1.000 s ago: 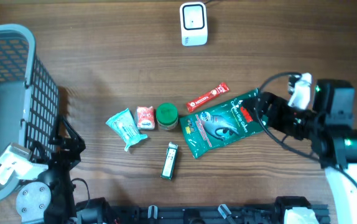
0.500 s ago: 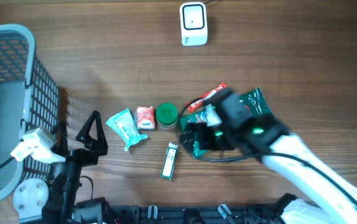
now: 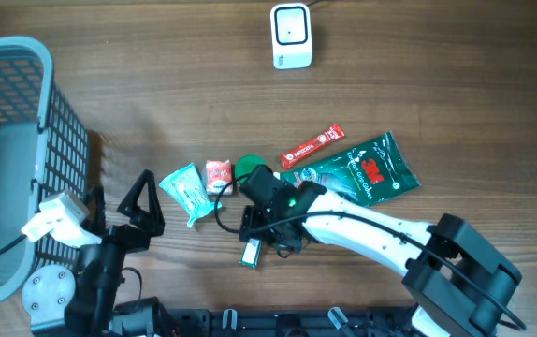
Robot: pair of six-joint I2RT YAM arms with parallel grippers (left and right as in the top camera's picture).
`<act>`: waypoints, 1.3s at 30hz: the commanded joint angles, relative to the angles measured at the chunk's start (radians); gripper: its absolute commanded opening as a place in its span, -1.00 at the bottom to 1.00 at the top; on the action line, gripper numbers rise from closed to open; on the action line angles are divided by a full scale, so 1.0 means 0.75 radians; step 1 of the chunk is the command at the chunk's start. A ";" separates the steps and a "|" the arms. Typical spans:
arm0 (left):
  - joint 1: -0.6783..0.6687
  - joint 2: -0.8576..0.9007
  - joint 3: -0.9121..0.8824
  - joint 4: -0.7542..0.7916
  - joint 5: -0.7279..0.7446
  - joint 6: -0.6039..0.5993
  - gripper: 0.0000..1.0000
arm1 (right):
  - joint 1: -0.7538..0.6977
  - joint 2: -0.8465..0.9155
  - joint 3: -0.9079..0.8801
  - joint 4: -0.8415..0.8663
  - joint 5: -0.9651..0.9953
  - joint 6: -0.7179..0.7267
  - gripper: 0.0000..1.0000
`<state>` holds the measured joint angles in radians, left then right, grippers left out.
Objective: Scan the item barcode
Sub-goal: 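Lift the box upright with the right gripper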
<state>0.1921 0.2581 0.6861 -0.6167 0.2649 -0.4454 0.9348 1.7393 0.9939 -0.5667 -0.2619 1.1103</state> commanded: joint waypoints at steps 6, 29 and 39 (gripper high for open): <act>0.002 0.007 -0.003 -0.004 0.031 0.034 1.00 | 0.122 0.024 0.014 0.087 0.134 0.275 0.41; 0.002 0.007 -0.003 -0.133 0.031 0.036 1.00 | 0.033 -0.051 0.014 0.073 -0.072 -0.178 -0.89; 0.002 0.007 -0.003 -0.148 0.031 0.036 1.00 | 0.026 -0.258 0.014 0.056 -0.069 -0.438 -0.91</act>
<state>0.1921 0.2611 0.6861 -0.7258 0.2684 -0.4454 0.9585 1.5826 1.0016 -0.5152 -0.3138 0.8730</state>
